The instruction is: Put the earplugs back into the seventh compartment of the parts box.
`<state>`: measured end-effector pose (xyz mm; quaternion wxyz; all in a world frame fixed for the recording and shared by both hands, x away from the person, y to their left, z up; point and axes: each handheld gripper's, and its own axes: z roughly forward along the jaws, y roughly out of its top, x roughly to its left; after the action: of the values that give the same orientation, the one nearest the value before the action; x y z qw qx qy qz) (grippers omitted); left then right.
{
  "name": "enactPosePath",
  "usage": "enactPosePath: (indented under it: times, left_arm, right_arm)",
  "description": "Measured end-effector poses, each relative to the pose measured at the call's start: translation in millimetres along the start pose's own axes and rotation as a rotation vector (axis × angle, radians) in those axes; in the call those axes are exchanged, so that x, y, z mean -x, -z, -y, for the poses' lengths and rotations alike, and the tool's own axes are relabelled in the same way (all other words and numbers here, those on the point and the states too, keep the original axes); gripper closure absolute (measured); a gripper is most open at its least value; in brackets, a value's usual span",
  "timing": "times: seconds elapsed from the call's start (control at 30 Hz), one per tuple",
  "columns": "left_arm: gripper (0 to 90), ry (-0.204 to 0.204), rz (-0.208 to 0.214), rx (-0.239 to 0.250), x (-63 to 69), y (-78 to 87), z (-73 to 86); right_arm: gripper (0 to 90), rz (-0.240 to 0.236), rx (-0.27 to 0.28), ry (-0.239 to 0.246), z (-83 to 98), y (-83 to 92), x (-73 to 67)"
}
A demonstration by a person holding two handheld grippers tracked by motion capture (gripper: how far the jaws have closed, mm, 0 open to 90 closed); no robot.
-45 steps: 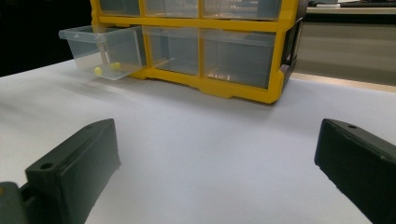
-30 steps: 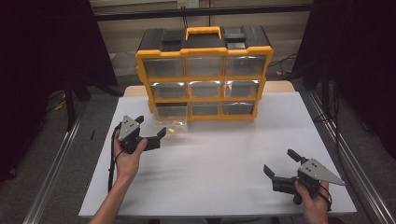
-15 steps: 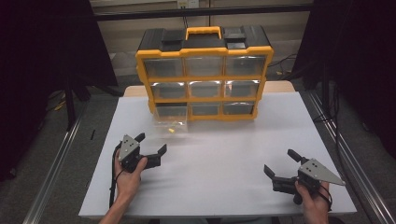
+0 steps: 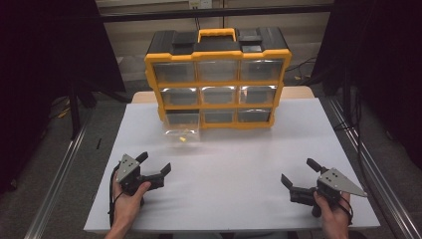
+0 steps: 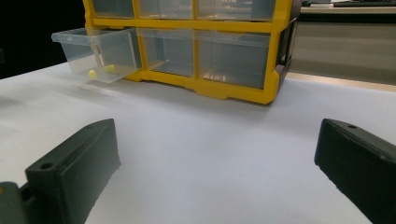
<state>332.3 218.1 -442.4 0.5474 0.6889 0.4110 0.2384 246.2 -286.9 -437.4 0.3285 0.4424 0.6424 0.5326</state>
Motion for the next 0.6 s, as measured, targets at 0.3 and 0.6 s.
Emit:
enactPosePath:
  times: [0.3,0.6]
  left_arm:
    - [3.4,0.014,-0.028,0.02,-1.9,29.6,6.8]
    - [3.1,-0.029,-0.042,0.021,-3.8,36.8,6.8]
  right_arm:
    - [0.0,0.006,-0.003,0.005,0.6,0.5,0.7]
    - [0.0,-0.002,-0.003,0.013,1.3,1.5,-0.3]
